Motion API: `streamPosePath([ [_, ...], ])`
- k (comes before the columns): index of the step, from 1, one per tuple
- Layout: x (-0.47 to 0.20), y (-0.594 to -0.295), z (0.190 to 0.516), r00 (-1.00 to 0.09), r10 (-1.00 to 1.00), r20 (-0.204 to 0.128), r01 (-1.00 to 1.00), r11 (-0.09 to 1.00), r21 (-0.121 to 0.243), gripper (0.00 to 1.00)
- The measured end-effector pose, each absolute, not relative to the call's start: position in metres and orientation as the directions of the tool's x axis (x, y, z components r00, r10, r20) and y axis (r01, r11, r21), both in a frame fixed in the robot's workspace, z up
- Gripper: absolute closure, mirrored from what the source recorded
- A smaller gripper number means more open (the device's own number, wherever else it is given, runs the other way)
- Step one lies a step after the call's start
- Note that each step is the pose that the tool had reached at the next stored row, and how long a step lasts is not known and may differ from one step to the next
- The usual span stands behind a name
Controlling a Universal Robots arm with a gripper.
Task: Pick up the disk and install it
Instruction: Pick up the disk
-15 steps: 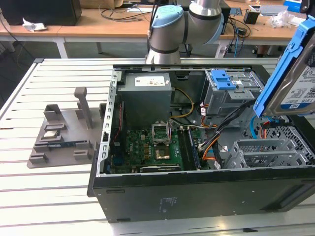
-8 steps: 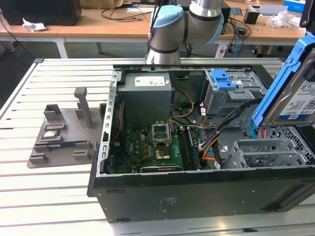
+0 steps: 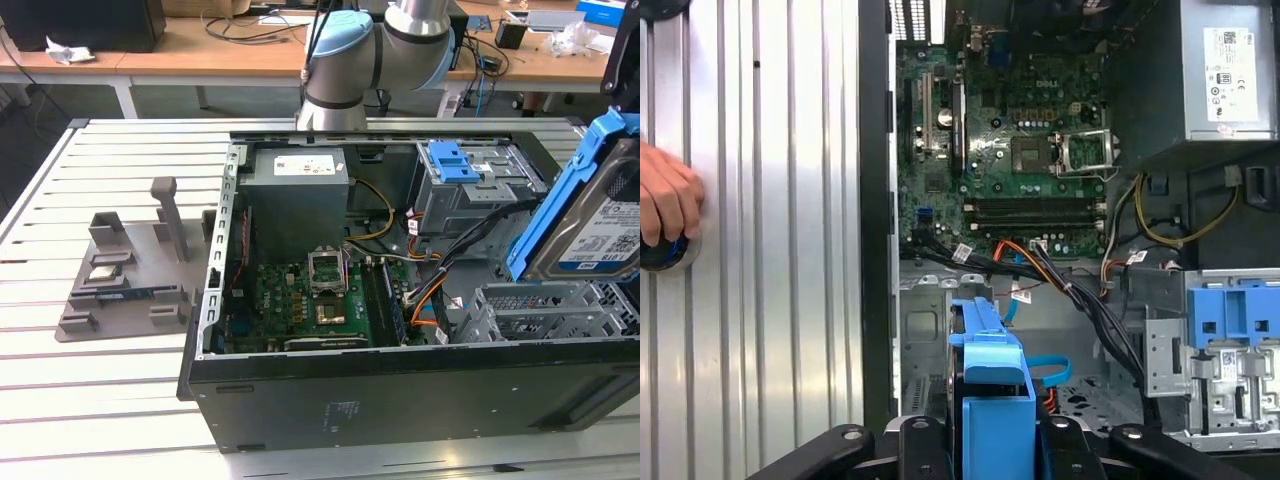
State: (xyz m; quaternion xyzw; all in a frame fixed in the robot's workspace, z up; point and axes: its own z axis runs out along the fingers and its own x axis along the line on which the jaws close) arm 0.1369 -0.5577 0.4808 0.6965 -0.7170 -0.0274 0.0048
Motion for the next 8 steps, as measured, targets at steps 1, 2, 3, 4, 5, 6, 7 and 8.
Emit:
streamPosePath([
  [1,0.137,-0.557,0.479,-0.030,-0.999,-0.031,-0.999,0.029,0.046,0.64],
  [2,0.137,-0.557,0.477,-0.030,-0.999,-0.031,-0.999,0.029,0.046,0.64],
  [3,0.137,-0.557,0.474,-0.031,-0.999,-0.031,-0.999,0.029,0.046,0.64],
  [4,0.136,-0.556,0.472,-0.031,-0.999,-0.031,-0.999,0.030,0.046,0.64],
  [5,0.135,-0.556,0.470,-0.031,-0.999,-0.031,-0.999,0.030,0.046,0.64],
  [6,0.134,-0.555,0.467,-0.031,-0.999,-0.031,-0.999,0.030,0.046,0.64],
  [7,0.134,-0.555,0.465,-0.031,-0.999,-0.031,-0.999,0.029,0.046,0.64],
  [8,0.134,-0.554,0.464,-0.031,-0.999,-0.031,-0.999,0.030,0.046,0.64],
])
